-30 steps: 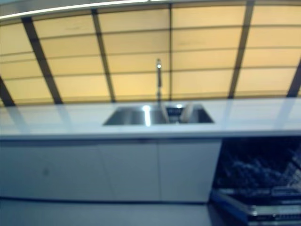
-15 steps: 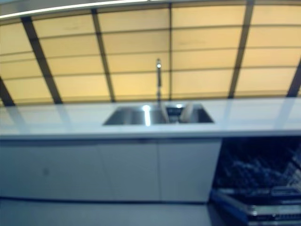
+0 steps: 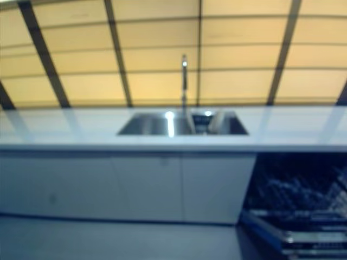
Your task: Take plates into dishwasher
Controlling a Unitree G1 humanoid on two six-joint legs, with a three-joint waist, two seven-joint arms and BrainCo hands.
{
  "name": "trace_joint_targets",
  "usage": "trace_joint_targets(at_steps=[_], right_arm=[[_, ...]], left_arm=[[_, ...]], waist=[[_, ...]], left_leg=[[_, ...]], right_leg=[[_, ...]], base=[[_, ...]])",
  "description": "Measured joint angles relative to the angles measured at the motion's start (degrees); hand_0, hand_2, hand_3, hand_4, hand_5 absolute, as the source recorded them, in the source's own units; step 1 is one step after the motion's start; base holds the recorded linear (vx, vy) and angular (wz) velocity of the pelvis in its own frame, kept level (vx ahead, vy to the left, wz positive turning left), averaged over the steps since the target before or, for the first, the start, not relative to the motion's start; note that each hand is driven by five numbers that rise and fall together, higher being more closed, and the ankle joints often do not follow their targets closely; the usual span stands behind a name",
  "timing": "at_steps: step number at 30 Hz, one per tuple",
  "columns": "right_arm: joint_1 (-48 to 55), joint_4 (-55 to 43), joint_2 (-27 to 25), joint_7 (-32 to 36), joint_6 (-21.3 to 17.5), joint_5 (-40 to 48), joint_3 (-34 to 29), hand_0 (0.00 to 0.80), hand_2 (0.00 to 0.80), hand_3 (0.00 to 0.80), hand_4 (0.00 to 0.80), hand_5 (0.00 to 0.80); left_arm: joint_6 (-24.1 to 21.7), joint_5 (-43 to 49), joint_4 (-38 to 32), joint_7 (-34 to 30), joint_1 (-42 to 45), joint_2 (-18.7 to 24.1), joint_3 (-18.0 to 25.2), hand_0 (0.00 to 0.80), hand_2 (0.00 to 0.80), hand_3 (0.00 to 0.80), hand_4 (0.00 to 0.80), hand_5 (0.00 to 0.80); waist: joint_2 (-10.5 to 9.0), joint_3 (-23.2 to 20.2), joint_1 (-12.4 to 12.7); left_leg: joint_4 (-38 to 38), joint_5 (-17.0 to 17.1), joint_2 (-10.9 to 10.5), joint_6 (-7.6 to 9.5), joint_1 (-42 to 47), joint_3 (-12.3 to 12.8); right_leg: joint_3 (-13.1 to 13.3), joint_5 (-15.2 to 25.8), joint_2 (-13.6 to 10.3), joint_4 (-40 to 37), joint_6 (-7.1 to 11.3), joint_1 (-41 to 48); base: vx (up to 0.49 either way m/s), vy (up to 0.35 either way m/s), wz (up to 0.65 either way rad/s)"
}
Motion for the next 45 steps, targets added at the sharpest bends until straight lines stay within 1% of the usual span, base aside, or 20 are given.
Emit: trace_joint_targets(at_steps=[1, 3, 5, 6, 7, 8, 9, 13, 18, 20, 22, 30, 32, 34, 37, 39, 41, 42, 43, 45], right_arm=[[-0.37, 0.08, -0.10, -0.22, 0.12, 0.01, -0.03, 0.000, 0.000, 0.000, 0.000, 0.000], [-0.09, 1.24, -0.20, -0.40, 0.32, 0.00, 0.08, 0.000, 0.000, 0.000, 0.000, 0.000], [-0.23, 2.68, -0.04, -0.51, 0.24, 0.00, 0.07, 0.000, 0.000, 0.000, 0.000, 0.000], [-0.57, 3.72, -0.17, -0.53, 0.15, -0.03, 0.00, 0.000, 0.000, 0.000, 0.000, 0.000], [-0.88, 3.77, -0.35, -0.48, 0.34, -0.05, -0.19, 0.000, 0.000, 0.000, 0.000, 0.000], [-0.76, 3.66, -0.13, -0.28, 0.24, -0.06, -0.18, 0.000, 0.000, 0.000, 0.000, 0.000], [-0.50, 3.78, 0.17, -0.33, 0.31, -0.05, 0.02, 0.000, 0.000, 0.000, 0.000, 0.000], [0.42, 3.87, 0.53, -0.54, 0.53, 0.73, -0.20, 0.000, 0.000, 0.000, 0.000, 0.000], [2.00, 2.32, 0.31, -1.46, 1.03, 0.39, -0.25, 0.000, 0.000, 0.000, 0.000, 0.000], [2.46, 2.44, 0.86, -1.29, 0.99, 0.14, -0.23, 0.000, 0.000, 0.000, 0.000, 0.000], [2.43, 2.41, 2.90, -1.12, 0.61, -0.18, -0.20, 0.000, 0.000, 0.000, 0.000, 0.000], [-0.58, 3.10, 3.16, -1.08, 0.71, -0.18, -1.78, 0.000, 0.000, 0.000, 0.000, 0.000], [-0.86, 3.07, 2.94, -1.09, 0.72, -0.36, -2.62, 0.000, 0.000, 0.000, 0.000, 0.000], [-0.39, 2.53, 2.70, -1.20, 0.69, -0.18, -2.48, 0.000, 0.000, 0.000, 0.000, 0.000], [1.69, 2.15, 2.52, -1.72, 0.89, 0.96, -2.36, 0.000, 0.000, 0.000, 0.000, 0.000], [1.89, 1.99, 2.10, -1.75, 0.92, 1.51, -2.24, 0.000, 0.000, 0.000, 0.000, 0.000], [2.44, 2.08, 1.82, -1.74, 0.50, 3.39, -2.35, 0.000, 0.000, 0.000, 0.000, 0.000], [2.48, 2.07, 1.82, -1.71, 0.41, 3.50, -2.44, 0.000, 0.000, 0.000, 0.000, 0.000], [1.84, 1.68, 1.80, -1.67, -0.10, 4.54, -2.68, 0.000, 0.000, 0.000, 0.000, 0.000], [2.60, 2.00, 1.84, -1.58, 0.03, 4.83, -3.06, 0.000, 0.000, 0.000, 0.000, 0.000]], left_arm=[[-0.24, -1.28, -0.06, 0.18, -0.82, 0.05, 0.78, 0.000, 0.000, 0.000, 0.000, 0.000], [-0.61, -2.27, 0.47, 0.30, 0.15, -0.71, 0.85, 0.000, 0.000, 0.000, 0.000, 0.000], [-1.28, -2.48, 1.07, 0.58, 0.49, -1.73, 0.89, 0.000, 0.000, 0.000, 0.000, 0.000], [-1.82, -2.55, 2.05, 0.87, 0.71, -2.96, 1.09, 0.000, 0.000, 0.000, 0.000, 0.000], [-2.02, -2.57, 1.51, 0.74, 0.40, -3.15, 1.42, 0.000, 0.000, 0.000, 0.000, 0.000], [-2.27, -2.64, 1.70, 1.04, 0.43, -3.11, 1.91, 0.000, 0.000, 0.000, 0.000, 0.000], [-2.38, -2.77, 1.93, 1.14, 0.40, -3.06, 1.92, 0.000, 0.000, 0.000, 0.000, 0.000], [-2.51, -3.26, 1.98, 1.17, -0.06, -3.09, 1.99, 0.000, 0.000, 0.000, 0.000, 0.000], [-1.88, -3.57, 0.38, 1.42, -0.16, -3.01, 2.10, 0.000, 0.000, 0.000, 0.000, 0.000], [-1.99, -3.54, -0.58, 1.44, 0.22, -2.22, 1.88, 0.000, 0.000, 0.000, 0.000, 0.000], [-2.05, -3.51, -1.86, 1.42, 0.25, 0.58, 1.87, 0.000, 0.000, 0.000, 0.000, 0.000], [-1.62, -2.02, -1.58, 0.96, -0.55, 0.85, 0.73, 0.000, 0.000, 0.000, 0.000, 0.000], [-1.49, -1.95, -1.25, 0.94, -0.33, 0.31, 0.64, 0.000, 0.000, 0.000, 0.000, 0.000], [-1.42, -0.75, -1.16, 0.12, -0.24, 0.16, -0.80, 0.000, 0.000, 0.000, 0.000, 0.000], [-0.95, 1.05, -1.18, -0.35, 0.03, 1.08, -2.90, 0.000, 0.000, 0.000, 0.000, 0.000], [-0.25, 1.61, -1.09, -0.61, 0.09, 1.10, -2.95, 0.000, 0.000, 0.000, 0.000, 0.000], [-0.11, 2.10, 0.09, -1.24, -0.13, 0.60, -3.82, 0.000, 0.000, 0.000, 0.000, 0.000], [-0.09, 2.21, 0.40, -1.27, -0.16, 0.53, -3.80, 0.000, 0.000, 0.000, 0.000, 0.000], [-0.08, 2.70, 1.92, -1.53, -0.95, 0.26, -3.59, 0.000, 0.000, 0.000, 0.000, 0.000], [-0.11, 2.77, 2.04, -1.79, -1.10, 0.08, -3.57, 0.000, 0.000, 0.000, 0.000, 0.000]], waist=[[-1.07, 0.97, 0.04], [-2.07, 1.17, 1.89], [-2.07, 1.12, 2.08], [-1.05, 1.09, 3.58], [0.58, 1.79, 3.79], [2.01, 3.44, 3.18], [2.54, 3.71, 3.43], [2.35, 4.70, 4.88], [2.86, 1.41, 4.41], [2.74, 0.37, 4.48], [0.00, -0.93, 4.57], [-1.14, -2.19, 4.89], [-0.18, -2.62, 5.10], [1.24, -3.14, 3.95], [0.82, -4.39, 1.42], [0.93, -4.40, 1.27], [1.34, -3.97, 0.35], [1.35, -3.77, -0.25], [1.02, -2.77, -2.57], [0.40, -2.21, -4.84]], left_leg=[[7.29, 2.28, -0.13, -1.32, -3.69, -0.79], [9.85, 3.43, -2.73, -0.62, -5.80, -0.32], [5.07, 3.44, -5.68, -0.60, -5.42, 0.35], [-2.15, 4.15, -6.34, 0.16, -4.42, 0.96], [-5.29, 4.29, -5.86, 0.17, -4.49, 1.32], [-6.77, 4.73, -5.38, 0.99, -4.47, 1.82], [-10.73, 5.07, -5.60, 0.61, -4.25, 1.65], [-19.21, 6.61, -4.93, -0.09, -3.43, 1.19], [-15.20, 6.78, -4.41, 0.78, -1.08, 2.69], [-18.33, 6.39, -5.25, 7.08, 1.78, 3.77], [-18.41, 5.26, -7.56, 9.85, 2.71, 4.34], [-14.19, 0.35, -10.65, 12.08, 3.77, 3.99], [-16.25, -0.14, -10.62, 12.95, 4.96, 4.11], [-18.80, 1.06, -10.13, 13.31, 6.73, 2.60], [-21.12, 1.77, -10.49, 14.20, 7.93, 0.98], [-22.94, 2.35, -9.99, 15.04, 8.46, 1.18], [-23.78, 2.22, -9.15, 14.89, 9.18, -0.19], [-23.71, 2.22, -9.12, 14.90, 9.17, -0.62], [-23.89, 1.87, -9.42, 14.32, 9.55, -2.39], [-24.25, 1.01, -9.62, 12.92, 11.29, -4.29]], right_leg=[[0.46, -1.32, -0.71, 1.37, -0.86, 0.05], [2.20, -1.06, -0.97, -1.47, -1.72, 1.58], [3.56, -0.93, -0.64, -8.21, -1.73, 4.03], [4.32, -0.67, 1.68, -12.02, -1.27, 6.07], [4.29, -1.41, 2.56, -10.25, -2.57, 7.02], [4.37, 4.63, 4.01, -15.16, -3.60, 10.19], [4.08, 4.67, 4.38, -15.28, -3.67, 10.29], [5.19, 4.54, 4.73, -16.05, -3.61, 12.19], [6.49, 1.58, 3.47, -14.80, -0.23, 13.46], [6.44, -1.17, 2.67, -12.04, 1.61, 13.33], [5.77, -4.26, 0.05, -9.00, 3.30, 13.27], [4.68, -7.38, -3.03, -7.74, 5.39, 15.59], [4.21, -8.18, -3.18, -0.79, 5.95, 13.06], [4.95, -7.25, -3.04, 16.37, 6.30, 5.14], [4.47, -6.62, -5.15, 25.44, 6.09, -2.06], [3.73, -6.55, -5.28, 20.56, 6.02, -5.73], [1.84, -4.15, -4.40, 3.18, 6.92, -7.57], [2.09, -3.15, -4.39, 0.07, 7.48, -7.71], [3.09, 2.38, -4.24, -11.07, 10.78, -8.34], [4.66, 6.99, -4.25, -17.32, 10.87, -8.85]], base=[[0.140, -0.028, -0.12], [0.226, -0.001, -0.17], [0.171, 0.012, -0.26], [0.158, 0.018, -0.51], [0.437, 0.075, -0.49], [0.505, 0.099, -0.31], [0.523, 0.120, -0.17], [0.249, 0.117, -0.27], [0.267, 0.098, -0.20], [0.117, 0.032, -0.10], [0.246, 0.095, 0.02], [0.245, 0.146, 0.08], [0.267, 0.220, -0.11], [0.233, 0.125, 0.14], [0.177, 0.006, 0.59], [0.231, -0.109, 0.02], [0.524, -0.251, 0.00], [0.474, -0.173, 0.32], [0.373, -0.131, 0.49], [0.394, -0.175, 0.55]])
